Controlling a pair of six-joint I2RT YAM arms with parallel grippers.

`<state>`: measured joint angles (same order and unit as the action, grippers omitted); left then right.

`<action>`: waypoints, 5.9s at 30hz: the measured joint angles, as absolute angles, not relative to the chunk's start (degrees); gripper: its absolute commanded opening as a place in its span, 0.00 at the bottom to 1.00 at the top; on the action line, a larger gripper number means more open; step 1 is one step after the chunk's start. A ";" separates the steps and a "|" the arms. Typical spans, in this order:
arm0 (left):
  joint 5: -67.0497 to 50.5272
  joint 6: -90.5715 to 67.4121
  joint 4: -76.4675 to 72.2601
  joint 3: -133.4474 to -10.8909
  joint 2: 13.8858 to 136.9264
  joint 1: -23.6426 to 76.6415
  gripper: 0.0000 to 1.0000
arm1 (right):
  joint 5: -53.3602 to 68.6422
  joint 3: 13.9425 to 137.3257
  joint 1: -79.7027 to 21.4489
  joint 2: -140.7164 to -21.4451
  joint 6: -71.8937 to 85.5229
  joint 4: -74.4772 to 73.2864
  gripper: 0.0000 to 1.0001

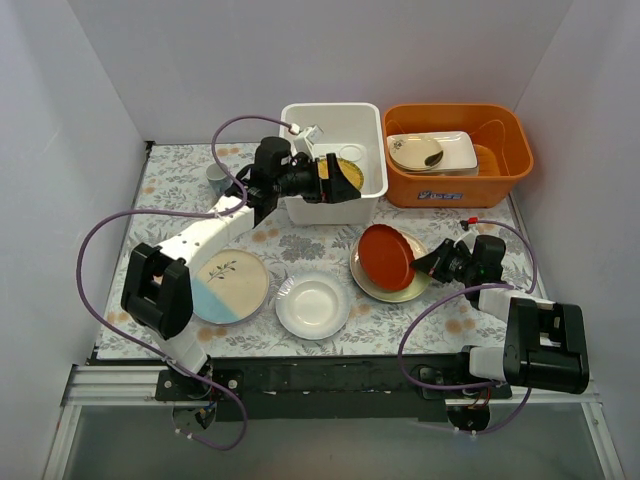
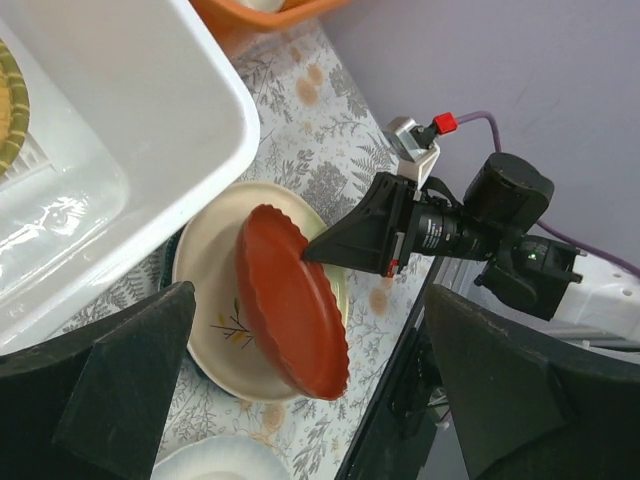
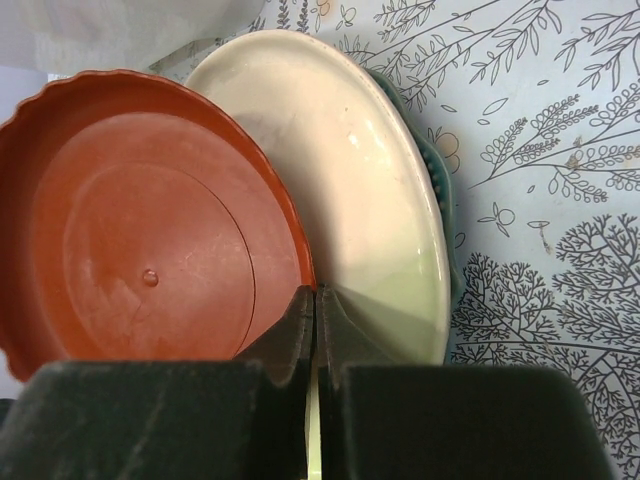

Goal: Place the plates into the plastic bin on the countertop
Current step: Pick up the plate at the center of the board, then place the plate in the plastic bin.

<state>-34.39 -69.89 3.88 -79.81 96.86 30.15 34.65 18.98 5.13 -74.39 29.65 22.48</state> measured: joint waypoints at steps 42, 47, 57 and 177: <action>-29.56 -67.75 5.98 -69.76 94.61 38.87 0.98 | 32.73 20.43 5.10 -60.05 28.03 5.63 0.01; -29.34 -67.72 5.98 -69.69 94.67 39.16 0.98 | 32.75 21.52 5.10 -58.15 28.03 3.88 0.01; -29.34 -67.75 6.00 -69.25 96.16 39.79 0.98 | 32.77 22.76 5.10 -54.87 28.23 2.63 0.01; -15.25 -61.89 16.29 -94.11 103.79 41.85 0.02 | 35.35 22.28 5.10 -43.57 29.54 -0.34 0.98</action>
<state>-15.25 -61.89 16.29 -94.11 103.79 41.85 35.35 22.28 5.10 -43.57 29.54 -0.34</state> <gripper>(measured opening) 0.160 0.981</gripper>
